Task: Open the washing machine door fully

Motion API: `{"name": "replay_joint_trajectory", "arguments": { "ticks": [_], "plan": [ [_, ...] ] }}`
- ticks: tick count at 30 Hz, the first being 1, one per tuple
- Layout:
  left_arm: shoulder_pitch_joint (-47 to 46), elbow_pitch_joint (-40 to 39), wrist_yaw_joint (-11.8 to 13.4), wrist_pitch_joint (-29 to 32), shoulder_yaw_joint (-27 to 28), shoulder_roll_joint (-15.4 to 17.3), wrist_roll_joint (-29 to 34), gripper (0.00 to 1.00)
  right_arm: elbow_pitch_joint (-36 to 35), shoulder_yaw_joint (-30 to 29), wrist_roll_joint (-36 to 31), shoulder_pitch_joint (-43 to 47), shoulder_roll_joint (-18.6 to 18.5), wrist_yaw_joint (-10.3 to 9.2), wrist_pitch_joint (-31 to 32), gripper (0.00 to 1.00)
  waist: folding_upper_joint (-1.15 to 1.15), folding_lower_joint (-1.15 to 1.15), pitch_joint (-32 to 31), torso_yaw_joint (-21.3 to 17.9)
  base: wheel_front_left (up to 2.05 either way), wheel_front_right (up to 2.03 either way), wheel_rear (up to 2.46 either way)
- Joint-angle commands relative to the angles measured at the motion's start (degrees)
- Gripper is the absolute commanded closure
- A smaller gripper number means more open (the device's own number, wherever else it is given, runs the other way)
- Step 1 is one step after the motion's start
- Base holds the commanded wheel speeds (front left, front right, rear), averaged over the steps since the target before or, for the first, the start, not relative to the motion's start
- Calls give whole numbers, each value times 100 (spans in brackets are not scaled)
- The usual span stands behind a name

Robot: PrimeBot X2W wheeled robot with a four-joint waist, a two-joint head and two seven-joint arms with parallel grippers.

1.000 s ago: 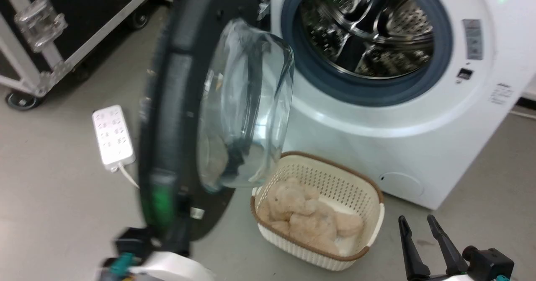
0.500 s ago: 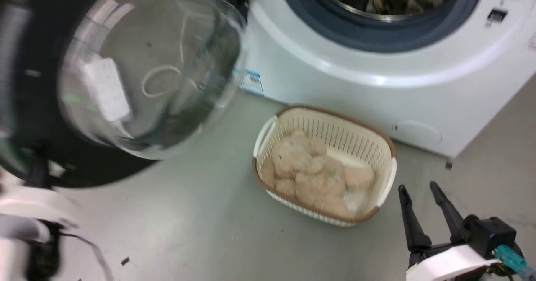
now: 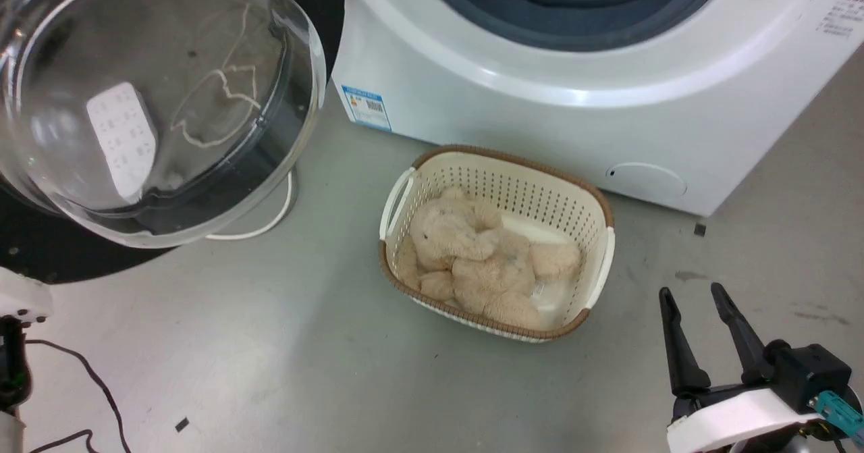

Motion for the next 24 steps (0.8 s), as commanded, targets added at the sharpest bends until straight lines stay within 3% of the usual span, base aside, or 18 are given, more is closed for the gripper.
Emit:
{"name": "replay_joint_trajectory", "arguments": {
  "ticks": [1,10,13,23,24],
  "plan": [
    [-42,-73,-43,-126,-16,-64,112,100,24,-41,20,-49,12,-4,-84,0,0,0,-199,-12,0,0,0],
    [599,-1322,-70,-223,-24,-591,445,100,120,-156,139,84,12,-4,-298,0,0,0,-944,-246,0,0,0],
    [1228,-2139,44,-225,-270,-967,702,100,60,-162,107,137,12,-4,-372,0,0,0,-1255,-552,0,0,0],
    [2417,-3177,376,-226,-798,-1546,1089,100,-242,-42,19,419,12,-4,-422,0,0,0,-1711,-1228,0,0,0],
    [2514,-3225,403,-213,-864,-1592,1117,76,-276,-35,27,449,12,-4,-416,0,0,0,-1727,-1276,0,0,0]
  ]
}}
